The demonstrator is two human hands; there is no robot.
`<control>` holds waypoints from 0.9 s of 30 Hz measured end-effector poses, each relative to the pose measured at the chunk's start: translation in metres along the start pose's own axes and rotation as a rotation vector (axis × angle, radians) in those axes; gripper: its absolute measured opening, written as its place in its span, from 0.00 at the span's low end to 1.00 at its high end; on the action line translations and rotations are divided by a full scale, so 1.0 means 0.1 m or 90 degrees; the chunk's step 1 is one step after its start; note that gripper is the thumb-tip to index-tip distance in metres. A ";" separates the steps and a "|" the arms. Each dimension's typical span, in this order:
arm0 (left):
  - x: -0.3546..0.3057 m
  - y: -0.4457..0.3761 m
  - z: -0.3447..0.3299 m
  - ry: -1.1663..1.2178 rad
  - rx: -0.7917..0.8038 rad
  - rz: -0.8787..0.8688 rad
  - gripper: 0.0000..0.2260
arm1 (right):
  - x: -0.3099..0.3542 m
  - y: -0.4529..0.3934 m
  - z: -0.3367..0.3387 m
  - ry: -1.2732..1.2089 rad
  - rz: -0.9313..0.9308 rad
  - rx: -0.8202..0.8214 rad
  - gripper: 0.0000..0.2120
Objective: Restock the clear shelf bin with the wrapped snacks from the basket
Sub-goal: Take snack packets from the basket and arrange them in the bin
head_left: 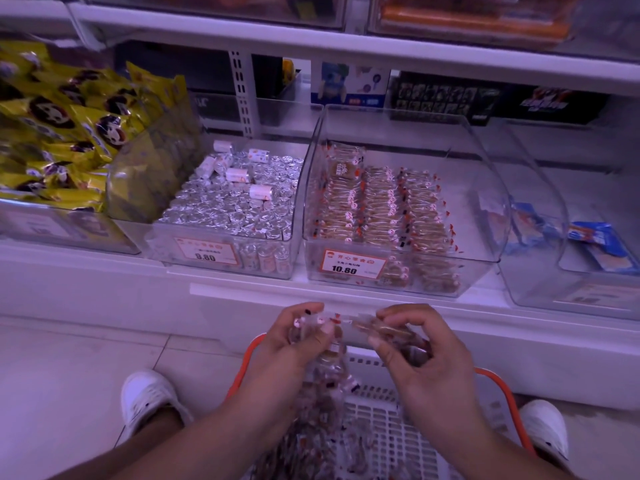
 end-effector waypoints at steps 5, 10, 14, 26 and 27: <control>0.09 0.08 -0.07 -0.020 0.030 0.037 0.17 | 0.05 0.07 -0.22 0.021 0.068 0.135 0.12; 0.03 -0.01 0.05 0.028 -0.011 0.042 0.13 | 0.02 0.04 -0.22 -0.017 -0.004 0.223 0.09; -0.02 -0.06 0.04 0.052 -0.020 0.000 0.09 | -0.06 0.05 -0.23 -0.054 -0.092 0.186 0.12; 0.03 -0.05 0.04 -0.005 -0.042 -0.109 0.06 | -0.15 0.00 -0.13 -0.041 -0.215 0.029 0.07; 0.03 -0.05 0.05 -0.009 -0.050 -0.123 0.06 | -0.17 -0.01 -0.13 -0.042 -0.232 0.021 0.07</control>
Point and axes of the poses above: each hand's wrist, its own y-axis away from the middle knuckle, its own z-axis out of the back of the hand, x = y × z, the point moved 6 cm from there along -y, towards the middle knuckle, and after that the axes turned 8 degrees about -x, right-handed, at the moved point
